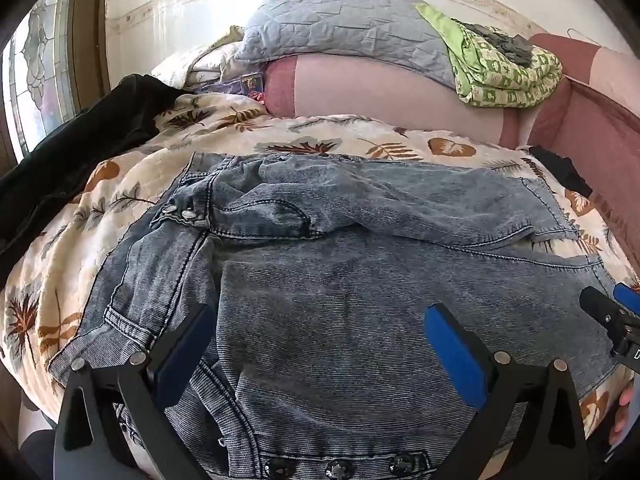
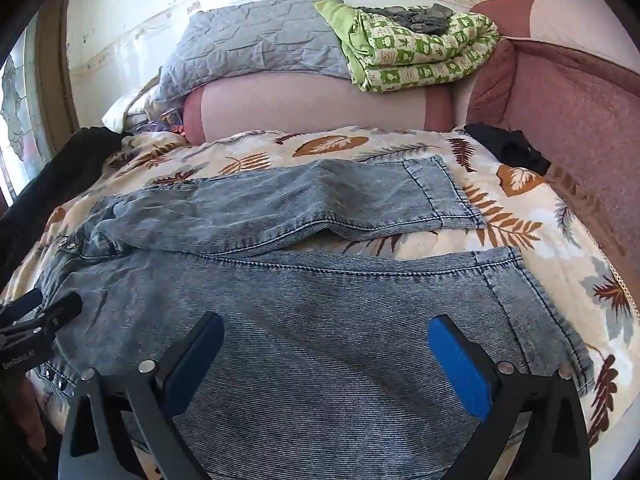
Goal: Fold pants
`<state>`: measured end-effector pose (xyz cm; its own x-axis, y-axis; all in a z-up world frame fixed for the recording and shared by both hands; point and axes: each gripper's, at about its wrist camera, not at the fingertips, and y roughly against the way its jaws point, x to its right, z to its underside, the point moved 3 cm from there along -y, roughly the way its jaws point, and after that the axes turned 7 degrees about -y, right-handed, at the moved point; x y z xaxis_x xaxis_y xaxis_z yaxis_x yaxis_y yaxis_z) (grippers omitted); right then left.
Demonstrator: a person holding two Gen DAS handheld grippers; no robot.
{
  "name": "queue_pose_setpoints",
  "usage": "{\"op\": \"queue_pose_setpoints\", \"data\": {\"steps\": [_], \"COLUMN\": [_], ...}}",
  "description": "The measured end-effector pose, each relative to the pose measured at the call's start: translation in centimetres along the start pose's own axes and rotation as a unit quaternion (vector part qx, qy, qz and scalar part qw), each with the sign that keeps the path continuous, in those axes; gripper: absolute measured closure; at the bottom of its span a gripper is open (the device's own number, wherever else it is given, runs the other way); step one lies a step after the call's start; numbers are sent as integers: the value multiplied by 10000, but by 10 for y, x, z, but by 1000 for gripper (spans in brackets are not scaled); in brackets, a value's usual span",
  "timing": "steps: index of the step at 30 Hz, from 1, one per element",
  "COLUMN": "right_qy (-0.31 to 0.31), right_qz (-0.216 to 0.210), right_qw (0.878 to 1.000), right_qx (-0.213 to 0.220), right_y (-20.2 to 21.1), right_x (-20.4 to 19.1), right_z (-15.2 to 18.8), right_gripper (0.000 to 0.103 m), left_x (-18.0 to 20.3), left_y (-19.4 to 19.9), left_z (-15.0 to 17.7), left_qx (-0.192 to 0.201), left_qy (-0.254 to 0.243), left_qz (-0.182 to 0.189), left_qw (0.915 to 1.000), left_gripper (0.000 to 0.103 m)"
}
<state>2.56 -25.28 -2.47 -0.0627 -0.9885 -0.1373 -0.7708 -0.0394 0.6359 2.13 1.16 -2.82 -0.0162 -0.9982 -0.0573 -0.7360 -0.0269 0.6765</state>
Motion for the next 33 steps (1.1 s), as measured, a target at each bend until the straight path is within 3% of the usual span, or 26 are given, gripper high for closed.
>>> {"op": "queue_pose_setpoints", "data": {"steps": [33], "right_qy": [47], "right_qz": [37], "right_qw": [10000], "right_qx": [-4], "right_y": [-1], "right_x": [0], "right_z": [-1], "right_gripper": [0], "left_x": [0], "left_y": [0], "left_z": [0], "left_qx": [26], "left_qy": [11], "left_qz": [-7], "left_qw": [10000], "left_gripper": [0]}}
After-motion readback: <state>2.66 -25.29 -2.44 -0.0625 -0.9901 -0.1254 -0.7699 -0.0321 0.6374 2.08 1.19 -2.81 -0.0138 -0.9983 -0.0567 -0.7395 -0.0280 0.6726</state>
